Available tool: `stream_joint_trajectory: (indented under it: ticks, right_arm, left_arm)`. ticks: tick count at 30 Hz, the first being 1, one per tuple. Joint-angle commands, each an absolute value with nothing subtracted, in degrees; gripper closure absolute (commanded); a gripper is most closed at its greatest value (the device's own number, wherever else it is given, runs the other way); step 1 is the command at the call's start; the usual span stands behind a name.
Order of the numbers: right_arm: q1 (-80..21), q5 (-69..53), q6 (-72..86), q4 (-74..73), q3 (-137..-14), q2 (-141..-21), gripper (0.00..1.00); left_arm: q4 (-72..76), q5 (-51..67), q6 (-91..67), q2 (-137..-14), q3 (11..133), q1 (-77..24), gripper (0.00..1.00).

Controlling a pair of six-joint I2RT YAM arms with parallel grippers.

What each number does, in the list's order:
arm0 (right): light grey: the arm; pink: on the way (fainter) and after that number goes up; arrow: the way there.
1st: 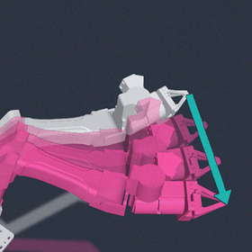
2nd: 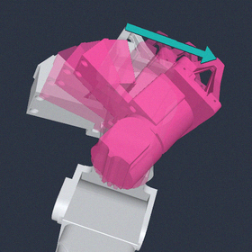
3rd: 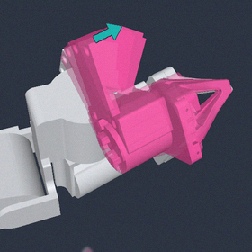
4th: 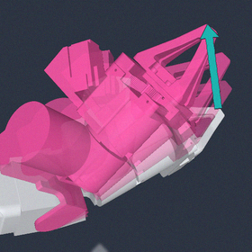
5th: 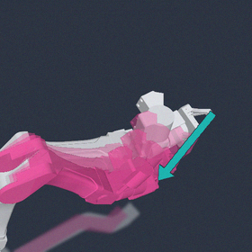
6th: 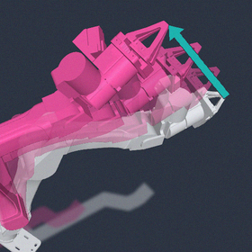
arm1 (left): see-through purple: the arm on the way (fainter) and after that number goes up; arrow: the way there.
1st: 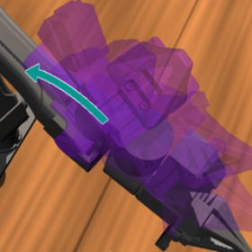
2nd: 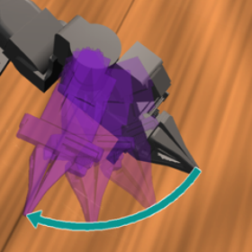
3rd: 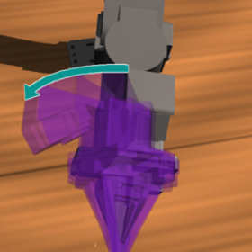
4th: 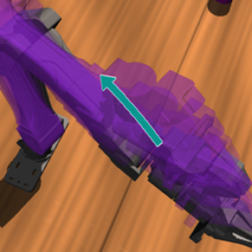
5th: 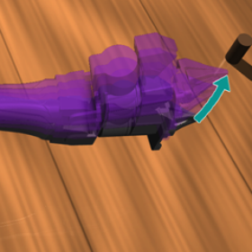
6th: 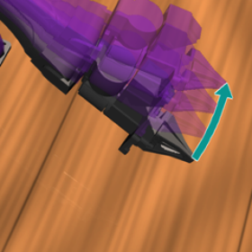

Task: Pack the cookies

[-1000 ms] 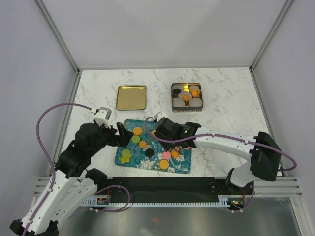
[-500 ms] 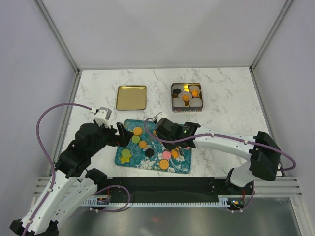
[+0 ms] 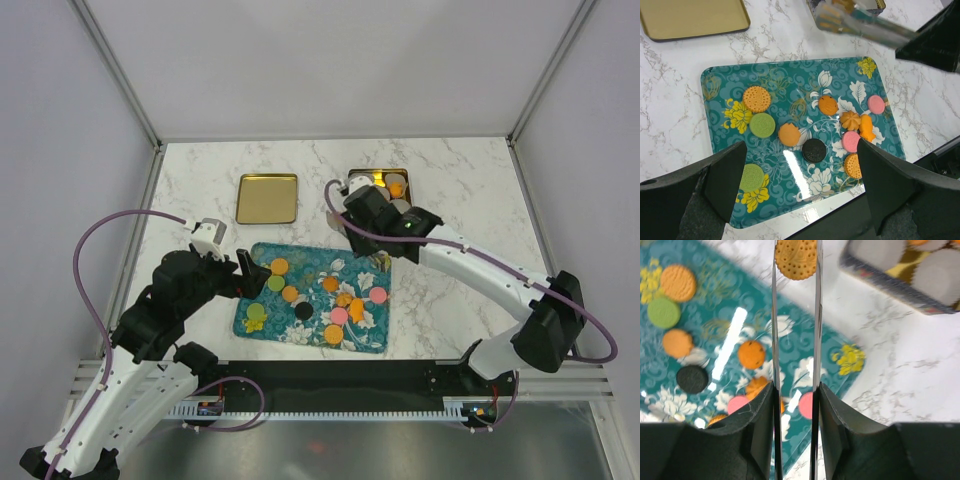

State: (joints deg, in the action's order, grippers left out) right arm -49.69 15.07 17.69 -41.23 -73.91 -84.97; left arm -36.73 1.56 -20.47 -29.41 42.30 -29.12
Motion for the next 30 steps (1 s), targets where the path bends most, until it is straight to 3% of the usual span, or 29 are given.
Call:
stream_joint_trajectory:
  ticks: [1,10,30]
  right_arm:
    - [-43.17,16.08,15.38,-40.96,-78.04,-82.09,0.66]
    - [-33.75,11.78,14.24,-37.62,-79.54,-87.36,0.64]
    - [-30.41,8.79,14.41,-33.75,-76.99,-92.90,0.57]
  left_arm:
    - [-35.86,0.53,-19.60,-29.09,42.54,-29.53,0.00]
    - [-35.77,0.44,-19.60,-29.36,42.45,-29.62,0.00]
    - [-35.86,0.53,-19.60,-29.44,42.45,-29.71,0.00]
